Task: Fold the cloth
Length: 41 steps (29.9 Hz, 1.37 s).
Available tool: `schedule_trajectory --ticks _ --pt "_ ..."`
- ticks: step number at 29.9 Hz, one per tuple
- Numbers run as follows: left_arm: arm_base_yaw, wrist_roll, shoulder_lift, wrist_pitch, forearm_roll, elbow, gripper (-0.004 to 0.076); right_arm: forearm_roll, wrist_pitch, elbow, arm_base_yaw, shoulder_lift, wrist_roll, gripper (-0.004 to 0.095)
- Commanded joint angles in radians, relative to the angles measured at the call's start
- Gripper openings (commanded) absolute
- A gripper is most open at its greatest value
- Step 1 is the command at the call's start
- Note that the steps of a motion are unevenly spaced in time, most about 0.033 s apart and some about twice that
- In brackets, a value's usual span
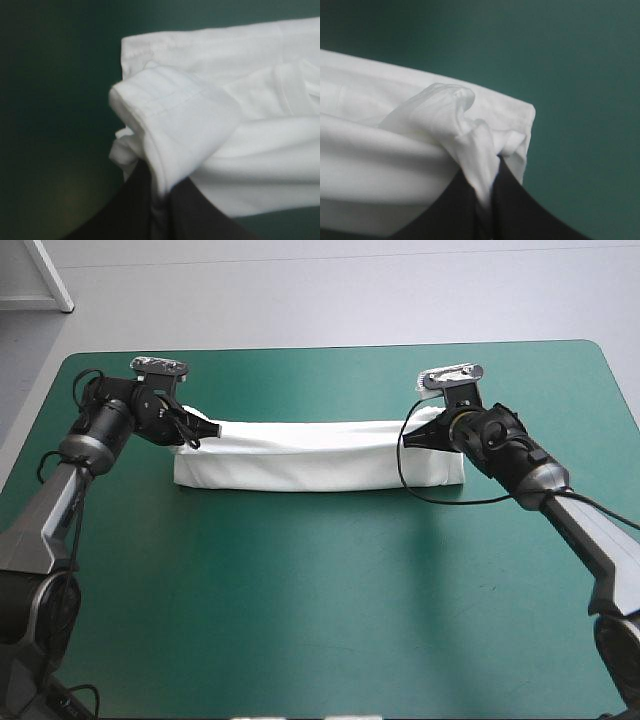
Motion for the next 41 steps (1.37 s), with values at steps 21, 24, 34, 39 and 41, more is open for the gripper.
schedule_trajectory --ticks 21,24,34,39,41 --pt "0.000 -0.075 0.163 -0.224 0.021 -0.124 0.0496 -0.016 -0.249 -0.087 -0.080 0.157 0.023 0.0728" --pt "0.000 -0.075 0.133 -0.164 0.025 -0.175 0.0545 -0.029 -0.247 -0.091 -0.080 0.094 0.027 0.0813" --pt "-0.013 -0.058 0.027 0.005 -0.177 -0.270 0.0364 -0.001 -0.016 -0.089 -0.082 -0.045 -0.016 0.0810" --pt "-0.090 0.027 0.055 0.002 -0.270 -0.268 0.0060 0.254 0.079 -0.087 -0.138 -0.047 -0.204 0.0810" --pt "-0.131 0.027 0.081 -0.029 -0.264 -0.268 -0.0008 0.366 0.084 -0.087 -0.177 -0.047 -0.287 0.0810"
